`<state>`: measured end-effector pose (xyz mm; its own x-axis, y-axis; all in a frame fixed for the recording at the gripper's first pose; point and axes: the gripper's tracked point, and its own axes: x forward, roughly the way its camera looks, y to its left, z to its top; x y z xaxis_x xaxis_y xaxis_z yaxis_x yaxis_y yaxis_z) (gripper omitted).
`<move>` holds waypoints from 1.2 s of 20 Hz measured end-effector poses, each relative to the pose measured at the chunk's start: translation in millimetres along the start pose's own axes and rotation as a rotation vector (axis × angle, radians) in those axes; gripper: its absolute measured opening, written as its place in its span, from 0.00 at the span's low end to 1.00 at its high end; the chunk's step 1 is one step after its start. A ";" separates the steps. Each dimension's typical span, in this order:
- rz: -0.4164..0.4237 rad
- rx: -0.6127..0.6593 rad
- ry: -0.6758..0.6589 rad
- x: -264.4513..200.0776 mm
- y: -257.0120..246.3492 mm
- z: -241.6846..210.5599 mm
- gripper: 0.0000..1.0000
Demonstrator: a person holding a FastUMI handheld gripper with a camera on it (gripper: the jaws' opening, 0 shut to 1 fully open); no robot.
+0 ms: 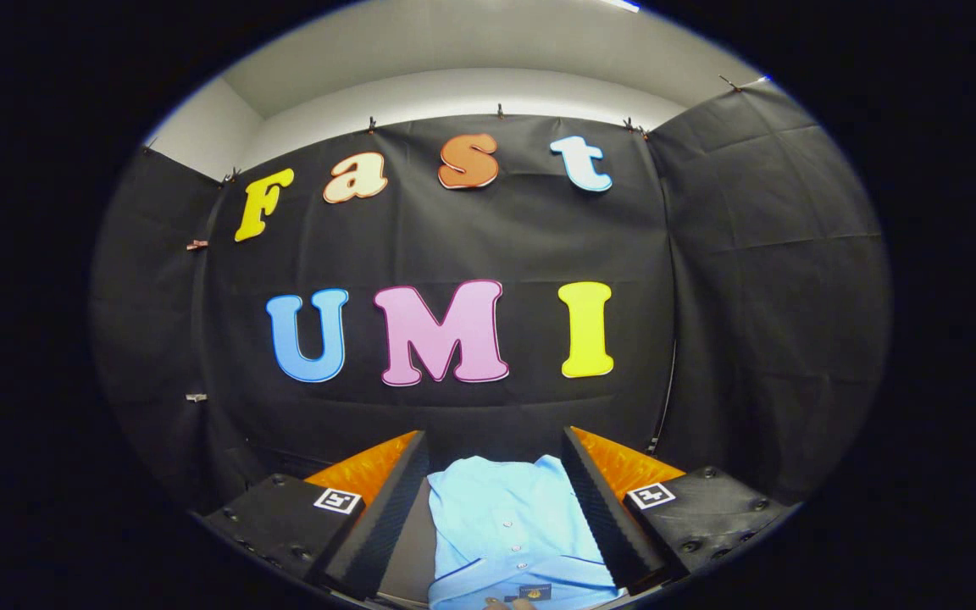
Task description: Put the clothes into the washing machine and then close the washing machine lid.
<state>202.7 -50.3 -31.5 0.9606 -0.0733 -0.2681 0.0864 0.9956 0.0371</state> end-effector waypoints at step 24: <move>-0.103 -0.143 0.594 124.0 -37.9 -187.5 0.99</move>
<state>269.0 -86.1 -246.6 0.6346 -0.1653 -0.7549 0.0951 0.9861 -0.1360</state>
